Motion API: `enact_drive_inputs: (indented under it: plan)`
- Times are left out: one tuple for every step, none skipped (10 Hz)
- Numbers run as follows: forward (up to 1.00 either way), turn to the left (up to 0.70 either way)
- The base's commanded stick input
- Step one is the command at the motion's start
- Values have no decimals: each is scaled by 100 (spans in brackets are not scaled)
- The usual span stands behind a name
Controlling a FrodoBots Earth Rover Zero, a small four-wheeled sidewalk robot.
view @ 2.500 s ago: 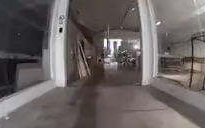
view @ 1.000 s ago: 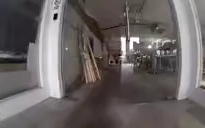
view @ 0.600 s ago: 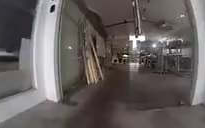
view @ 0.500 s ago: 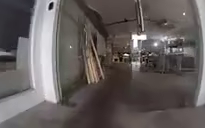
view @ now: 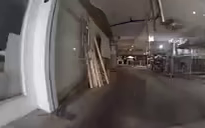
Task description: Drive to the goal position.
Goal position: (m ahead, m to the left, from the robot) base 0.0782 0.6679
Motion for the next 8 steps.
enact_drive_inputs:
  plan:
    - [70, 0]
    - [70, 0]
    - [70, 0]
    - [70, -2]
    - [70, -6]
    - [70, -9]
    - [70, -13]
    - [70, -14]
